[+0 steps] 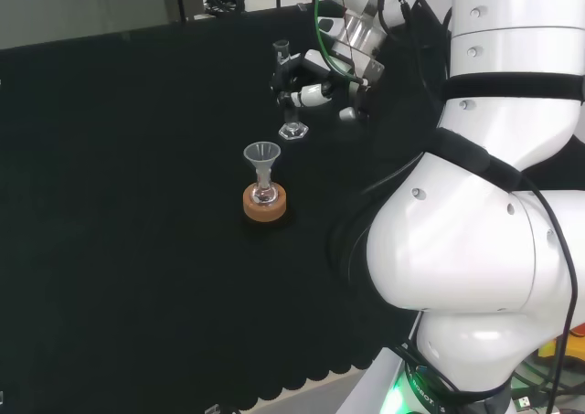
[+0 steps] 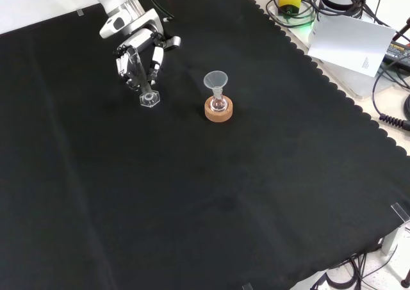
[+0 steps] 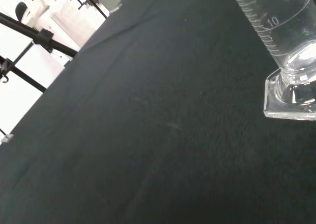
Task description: Put the graduated cylinder back on the table.
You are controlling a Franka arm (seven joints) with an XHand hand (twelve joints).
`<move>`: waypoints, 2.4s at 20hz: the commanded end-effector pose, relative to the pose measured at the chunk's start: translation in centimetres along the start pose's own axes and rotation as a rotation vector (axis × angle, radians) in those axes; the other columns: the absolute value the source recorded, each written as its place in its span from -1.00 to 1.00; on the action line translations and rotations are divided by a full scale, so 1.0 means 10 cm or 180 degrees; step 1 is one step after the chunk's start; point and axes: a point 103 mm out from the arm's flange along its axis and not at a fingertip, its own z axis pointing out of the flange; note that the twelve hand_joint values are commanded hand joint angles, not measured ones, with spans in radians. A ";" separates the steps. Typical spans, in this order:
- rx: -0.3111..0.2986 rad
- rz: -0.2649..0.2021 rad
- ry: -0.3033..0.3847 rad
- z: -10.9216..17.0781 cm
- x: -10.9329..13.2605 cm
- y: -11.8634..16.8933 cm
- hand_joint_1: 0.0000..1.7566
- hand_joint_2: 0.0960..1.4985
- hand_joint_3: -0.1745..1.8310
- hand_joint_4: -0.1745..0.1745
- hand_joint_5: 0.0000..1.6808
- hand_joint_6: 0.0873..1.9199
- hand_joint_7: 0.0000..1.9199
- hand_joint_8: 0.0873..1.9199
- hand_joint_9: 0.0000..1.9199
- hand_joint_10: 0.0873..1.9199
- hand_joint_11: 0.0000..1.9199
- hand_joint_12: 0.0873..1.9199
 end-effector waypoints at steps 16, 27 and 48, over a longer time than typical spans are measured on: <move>-0.0302 -0.0045 -0.0029 0.15 -0.12 0.04 0.42 0.48 -0.82 -1.00 0.10 0.08 -0.01 0.08 0.36 -0.99 0.04 -0.11; -0.0282 0.0025 -0.0070 0.23 -0.15 0.03 0.42 0.51 -0.82 -1.00 0.06 0.13 -0.05 0.13 0.34 -1.00 0.02 -0.09; -0.0204 0.0156 0.0019 0.19 -0.21 -0.06 0.23 0.38 -1.00 -0.11 -0.26 -0.34 -0.37 -0.44 0.03 -1.00 -0.46 0.25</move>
